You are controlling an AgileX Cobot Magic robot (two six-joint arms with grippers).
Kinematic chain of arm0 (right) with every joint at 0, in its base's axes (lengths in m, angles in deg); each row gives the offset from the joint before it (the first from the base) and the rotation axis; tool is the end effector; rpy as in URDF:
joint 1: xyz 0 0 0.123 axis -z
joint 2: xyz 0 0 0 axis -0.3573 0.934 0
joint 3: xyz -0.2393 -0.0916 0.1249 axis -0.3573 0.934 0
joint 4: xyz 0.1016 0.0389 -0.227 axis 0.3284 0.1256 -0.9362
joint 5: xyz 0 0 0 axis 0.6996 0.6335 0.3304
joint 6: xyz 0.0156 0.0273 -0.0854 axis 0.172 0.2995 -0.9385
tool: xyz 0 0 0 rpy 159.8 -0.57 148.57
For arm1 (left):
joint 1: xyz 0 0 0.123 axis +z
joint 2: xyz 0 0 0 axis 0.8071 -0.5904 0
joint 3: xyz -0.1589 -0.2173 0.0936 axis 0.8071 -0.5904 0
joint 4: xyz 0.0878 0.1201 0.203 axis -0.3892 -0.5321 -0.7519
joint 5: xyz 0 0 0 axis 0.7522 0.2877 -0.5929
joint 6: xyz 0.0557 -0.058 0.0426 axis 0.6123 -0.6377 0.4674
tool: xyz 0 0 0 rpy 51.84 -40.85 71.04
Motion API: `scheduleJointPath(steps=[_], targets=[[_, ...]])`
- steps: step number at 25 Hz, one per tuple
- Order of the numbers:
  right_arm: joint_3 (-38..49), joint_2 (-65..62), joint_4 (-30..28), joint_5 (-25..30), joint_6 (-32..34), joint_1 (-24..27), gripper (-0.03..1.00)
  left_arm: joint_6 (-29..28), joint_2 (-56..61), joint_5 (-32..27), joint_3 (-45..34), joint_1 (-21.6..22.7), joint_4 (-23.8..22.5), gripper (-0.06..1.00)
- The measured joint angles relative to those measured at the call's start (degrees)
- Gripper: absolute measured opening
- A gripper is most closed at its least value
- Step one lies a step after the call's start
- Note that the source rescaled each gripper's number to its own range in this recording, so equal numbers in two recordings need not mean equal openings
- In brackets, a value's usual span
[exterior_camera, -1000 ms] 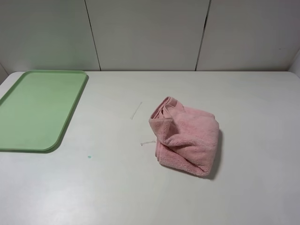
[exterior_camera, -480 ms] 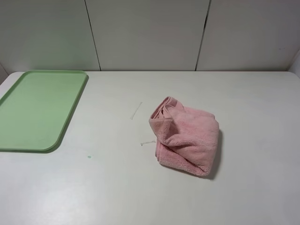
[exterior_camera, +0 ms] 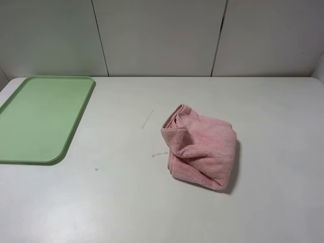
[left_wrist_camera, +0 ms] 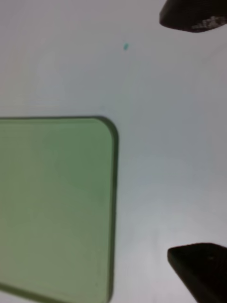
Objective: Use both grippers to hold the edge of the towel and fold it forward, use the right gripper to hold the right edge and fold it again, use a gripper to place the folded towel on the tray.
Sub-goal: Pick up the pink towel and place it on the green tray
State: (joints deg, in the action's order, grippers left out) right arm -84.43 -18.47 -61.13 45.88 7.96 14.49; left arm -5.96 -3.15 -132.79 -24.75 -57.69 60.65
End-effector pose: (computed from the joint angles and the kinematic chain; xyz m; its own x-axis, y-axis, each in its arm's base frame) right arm -0.0056 0.0115 0.2781 -0.4166 -0.0948 -0.9042 -0.2506 0.9680 0.0140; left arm 0.0362 0.0022 0.2871 -0.5923 -0.0345 -0.8050 -0.0171 0.9994 -0.0303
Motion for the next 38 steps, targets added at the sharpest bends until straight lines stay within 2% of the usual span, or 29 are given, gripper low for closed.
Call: scheduleJointPath(steps=[9,14,19,24,29,38], targets=[[0.0,0.0,0.2,0.0,0.0,0.0,1.00,7.3,-16.6,11.4,2.0,0.0,8.0,0.88],[0.0,0.0,0.3,0.0,0.0,0.0,1.00,11.0,-27.4,15.1,4.3,-0.7,14.0,0.88],[0.0,0.0,0.5,0.0,0.0,0.0,1.00,11.0,-36.4,19.1,6.4,-7.0,15.9,0.88],[0.0,0.0,0.5,0.0,0.0,0.0,1.00,7.0,-46.0,23.2,9.9,-14.0,16.9,0.88],[0.0,0.0,0.5,0.0,0.0,0.0,1.00,6.1,-56.2,24.5,15.6,-19.2,20.4,0.88],[0.0,0.0,0.5,0.0,0.0,0.0,1.00,6.1,-73.7,26.0,27.2,-27.1,23.7,0.88]])
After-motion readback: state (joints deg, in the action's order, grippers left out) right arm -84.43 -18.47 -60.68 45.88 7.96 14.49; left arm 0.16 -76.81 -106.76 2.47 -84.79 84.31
